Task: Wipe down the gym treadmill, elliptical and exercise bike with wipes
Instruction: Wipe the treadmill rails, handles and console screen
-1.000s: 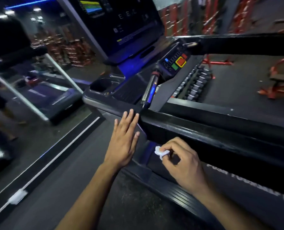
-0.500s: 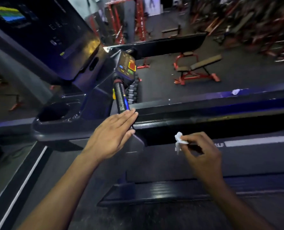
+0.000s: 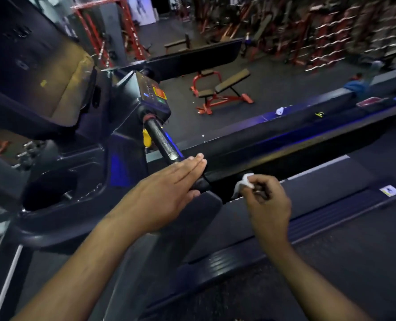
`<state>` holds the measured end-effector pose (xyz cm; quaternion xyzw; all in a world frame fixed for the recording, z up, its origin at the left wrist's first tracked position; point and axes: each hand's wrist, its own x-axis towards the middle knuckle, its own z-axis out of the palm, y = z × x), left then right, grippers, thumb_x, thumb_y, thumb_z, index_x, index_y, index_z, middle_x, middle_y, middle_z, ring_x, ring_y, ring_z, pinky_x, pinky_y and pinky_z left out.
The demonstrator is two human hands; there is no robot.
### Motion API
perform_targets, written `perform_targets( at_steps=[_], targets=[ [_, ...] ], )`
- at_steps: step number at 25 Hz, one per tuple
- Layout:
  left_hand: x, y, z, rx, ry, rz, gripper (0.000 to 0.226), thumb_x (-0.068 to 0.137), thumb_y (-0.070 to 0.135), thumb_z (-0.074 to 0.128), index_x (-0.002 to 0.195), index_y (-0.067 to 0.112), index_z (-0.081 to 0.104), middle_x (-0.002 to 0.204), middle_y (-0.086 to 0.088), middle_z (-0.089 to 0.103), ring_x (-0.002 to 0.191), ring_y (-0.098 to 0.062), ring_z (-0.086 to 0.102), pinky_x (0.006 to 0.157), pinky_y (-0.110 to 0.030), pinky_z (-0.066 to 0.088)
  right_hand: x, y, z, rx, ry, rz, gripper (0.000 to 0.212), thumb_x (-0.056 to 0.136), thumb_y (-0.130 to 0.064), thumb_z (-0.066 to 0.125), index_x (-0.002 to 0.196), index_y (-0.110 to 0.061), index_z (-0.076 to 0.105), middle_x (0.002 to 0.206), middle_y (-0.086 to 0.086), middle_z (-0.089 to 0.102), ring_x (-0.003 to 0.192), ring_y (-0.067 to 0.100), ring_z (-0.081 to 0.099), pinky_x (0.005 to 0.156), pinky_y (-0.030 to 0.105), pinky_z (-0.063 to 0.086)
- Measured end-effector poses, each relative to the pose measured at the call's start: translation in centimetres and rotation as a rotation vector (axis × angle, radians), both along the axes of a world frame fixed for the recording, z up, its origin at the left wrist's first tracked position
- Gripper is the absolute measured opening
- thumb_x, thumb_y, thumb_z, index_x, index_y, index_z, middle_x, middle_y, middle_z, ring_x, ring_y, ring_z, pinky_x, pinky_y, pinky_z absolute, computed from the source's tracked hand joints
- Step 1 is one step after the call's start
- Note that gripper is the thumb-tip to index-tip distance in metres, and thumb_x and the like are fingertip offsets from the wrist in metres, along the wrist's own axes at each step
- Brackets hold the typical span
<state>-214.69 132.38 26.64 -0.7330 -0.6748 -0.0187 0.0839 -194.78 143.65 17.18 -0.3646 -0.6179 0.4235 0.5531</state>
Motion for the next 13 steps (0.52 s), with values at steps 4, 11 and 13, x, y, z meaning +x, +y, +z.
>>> perform_targets(
  at_steps=[4,11,13],
  targets=[
    [-1.8,0.2,0.6,-0.052,-0.038,-0.15,0.071,0.101,0.056,0.018,0.163,0.024,0.005,0.167,0.015,-0.005,0.151,0.005,-0.006,0.119,-0.013,-0.005,-3.5,-4.7,0.9,0.229,-0.093,-0.078,0.018,0.081,0.005,0.074,0.089,-0.011,0.07,0.093,-0.003,0.066,0.087,0.009,0.065,0.077,0.023,0.051],
    [-2.4,0.5,0.6,-0.083,-0.083,-0.276,0.066,0.107,0.044,0.028,0.163,0.02,0.001,0.17,0.007,-0.007,0.155,-0.005,-0.006,0.127,-0.028,0.002,-3.3,-3.0,-2.2,-0.305,0.009,-0.435,0.028,0.089,-0.003,0.066,0.077,-0.028,0.06,0.075,-0.008,0.065,0.071,0.016,0.06,0.065,0.021,0.046],
    [-2.4,0.3,0.6,-0.062,-0.089,-0.297,0.065,0.109,0.042,0.03,0.163,0.018,0.003,0.17,0.004,-0.004,0.156,-0.008,-0.002,0.128,-0.03,0.003,-4.6,-4.0,-2.7,-0.35,0.102,-0.472,0.021,0.088,-0.006,0.068,0.079,-0.025,0.065,0.079,-0.003,0.07,0.074,0.021,0.065,0.067,0.025,0.05]
  ],
)
